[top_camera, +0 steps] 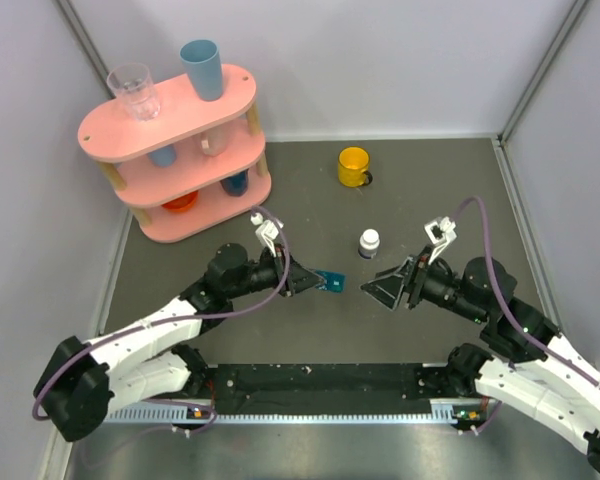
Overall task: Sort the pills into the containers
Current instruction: Place the pill container at the center of the board.
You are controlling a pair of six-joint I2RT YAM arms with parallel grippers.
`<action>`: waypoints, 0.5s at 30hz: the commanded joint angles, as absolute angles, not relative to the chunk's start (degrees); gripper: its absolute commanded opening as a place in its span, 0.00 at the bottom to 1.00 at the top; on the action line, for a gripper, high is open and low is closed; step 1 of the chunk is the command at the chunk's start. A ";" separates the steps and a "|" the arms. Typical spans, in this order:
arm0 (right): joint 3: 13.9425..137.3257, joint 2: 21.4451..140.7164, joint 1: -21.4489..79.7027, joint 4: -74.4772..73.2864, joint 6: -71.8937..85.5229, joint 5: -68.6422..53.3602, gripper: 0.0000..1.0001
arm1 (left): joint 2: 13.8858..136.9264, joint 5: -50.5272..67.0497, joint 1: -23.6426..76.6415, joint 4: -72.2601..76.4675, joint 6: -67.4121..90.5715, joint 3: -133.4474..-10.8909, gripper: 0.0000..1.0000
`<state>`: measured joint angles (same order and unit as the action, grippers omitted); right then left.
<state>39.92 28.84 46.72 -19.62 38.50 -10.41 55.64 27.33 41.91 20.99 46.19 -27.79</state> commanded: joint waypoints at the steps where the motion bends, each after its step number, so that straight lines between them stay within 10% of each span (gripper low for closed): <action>1: 41.49 27.42 47.20 -23.03 37.53 -6.15 0.75 | 62.81 21.53 40.35 23.18 38.67 -26.11 0.00; 15: 37.62 22.59 47.11 -24.61 38.59 -5.27 0.76 | 95.88 35.86 32.26 57.65 47.90 -28.12 0.04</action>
